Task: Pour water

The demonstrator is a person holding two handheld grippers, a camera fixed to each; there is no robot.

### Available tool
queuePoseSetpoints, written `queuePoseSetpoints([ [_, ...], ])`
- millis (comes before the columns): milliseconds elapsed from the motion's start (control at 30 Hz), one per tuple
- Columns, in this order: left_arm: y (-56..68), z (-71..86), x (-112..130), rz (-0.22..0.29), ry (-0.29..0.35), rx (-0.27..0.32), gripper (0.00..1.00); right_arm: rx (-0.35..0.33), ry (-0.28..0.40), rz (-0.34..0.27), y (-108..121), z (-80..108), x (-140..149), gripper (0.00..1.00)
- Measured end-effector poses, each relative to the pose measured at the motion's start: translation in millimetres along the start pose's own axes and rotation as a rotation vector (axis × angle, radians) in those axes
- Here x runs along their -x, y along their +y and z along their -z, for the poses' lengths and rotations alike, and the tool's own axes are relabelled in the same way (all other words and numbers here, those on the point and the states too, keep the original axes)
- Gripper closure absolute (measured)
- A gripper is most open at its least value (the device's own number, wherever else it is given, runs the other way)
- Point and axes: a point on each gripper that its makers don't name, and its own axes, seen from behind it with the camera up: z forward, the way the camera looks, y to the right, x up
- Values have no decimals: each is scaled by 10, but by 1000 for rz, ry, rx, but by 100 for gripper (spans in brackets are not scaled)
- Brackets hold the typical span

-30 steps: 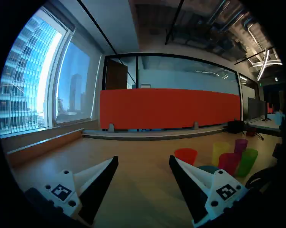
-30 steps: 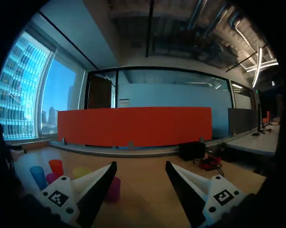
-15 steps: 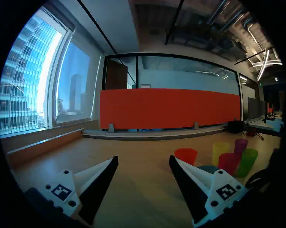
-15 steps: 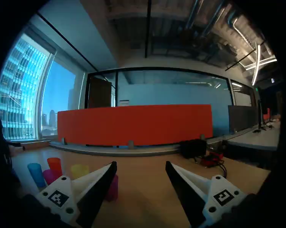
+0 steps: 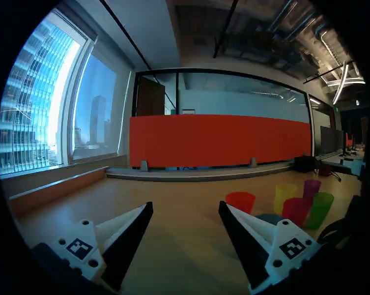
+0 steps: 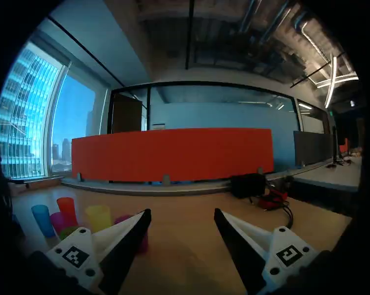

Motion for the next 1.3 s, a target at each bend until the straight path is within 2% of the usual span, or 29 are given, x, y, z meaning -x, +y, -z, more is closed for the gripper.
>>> queuePoseSetpoints([
  [400, 0, 1, 3, 0, 0, 0, 0, 6, -39, 35, -19, -8, 105, 1],
  [1300, 3, -6, -1, 0, 0, 0, 0, 2, -44, 33, -26, -12, 112, 1],
])
